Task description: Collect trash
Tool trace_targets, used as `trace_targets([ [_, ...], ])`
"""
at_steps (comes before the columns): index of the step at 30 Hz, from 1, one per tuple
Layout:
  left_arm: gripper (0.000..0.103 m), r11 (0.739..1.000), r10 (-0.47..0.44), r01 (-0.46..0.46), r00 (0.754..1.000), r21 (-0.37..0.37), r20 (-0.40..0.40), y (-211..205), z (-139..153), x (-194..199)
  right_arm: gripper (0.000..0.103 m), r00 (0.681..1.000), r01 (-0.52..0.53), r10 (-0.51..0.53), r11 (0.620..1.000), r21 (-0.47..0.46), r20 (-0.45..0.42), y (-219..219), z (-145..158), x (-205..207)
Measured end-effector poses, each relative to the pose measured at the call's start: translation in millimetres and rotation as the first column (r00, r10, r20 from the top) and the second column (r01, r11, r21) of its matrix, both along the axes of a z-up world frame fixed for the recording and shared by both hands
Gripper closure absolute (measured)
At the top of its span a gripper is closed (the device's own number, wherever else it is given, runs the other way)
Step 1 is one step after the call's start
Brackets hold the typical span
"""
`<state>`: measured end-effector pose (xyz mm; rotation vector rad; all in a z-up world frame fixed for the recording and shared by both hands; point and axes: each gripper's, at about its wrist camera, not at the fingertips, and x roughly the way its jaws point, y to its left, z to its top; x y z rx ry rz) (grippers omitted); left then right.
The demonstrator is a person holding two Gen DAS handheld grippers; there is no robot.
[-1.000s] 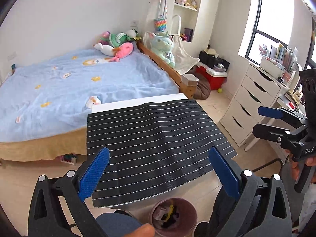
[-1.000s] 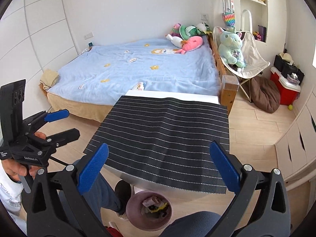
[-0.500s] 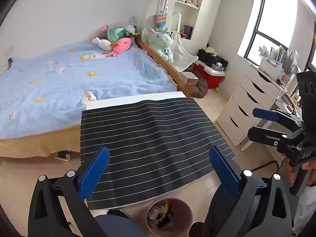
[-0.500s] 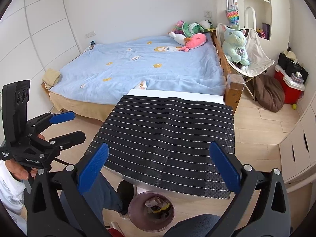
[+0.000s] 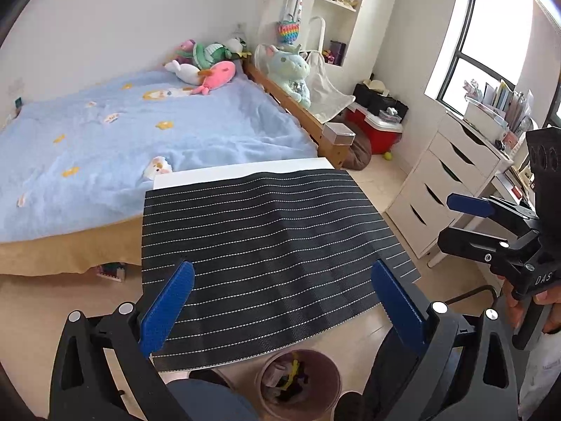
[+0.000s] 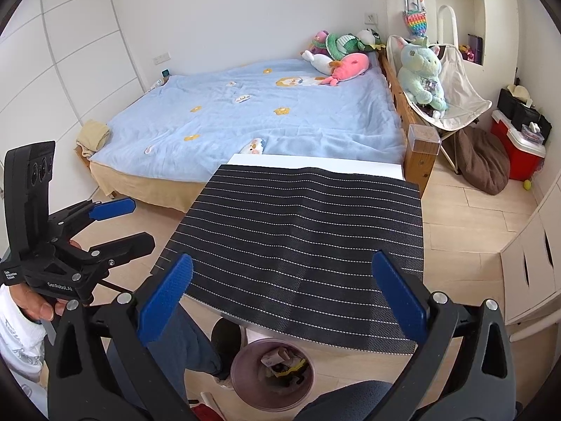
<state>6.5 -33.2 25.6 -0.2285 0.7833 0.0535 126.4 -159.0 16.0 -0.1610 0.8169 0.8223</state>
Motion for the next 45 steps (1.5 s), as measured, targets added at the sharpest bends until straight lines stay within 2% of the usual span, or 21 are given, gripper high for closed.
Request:
trace_targets([
  [45, 0.006, 1.0, -0.011, 0.011, 1.0, -0.002, -0.006, -7.6, 0.5, 1.1, 0.003, 1.0, 0.0, 0.0, 1.0, -0.001, 0.002, -0.1, 0.1, -0.6],
])
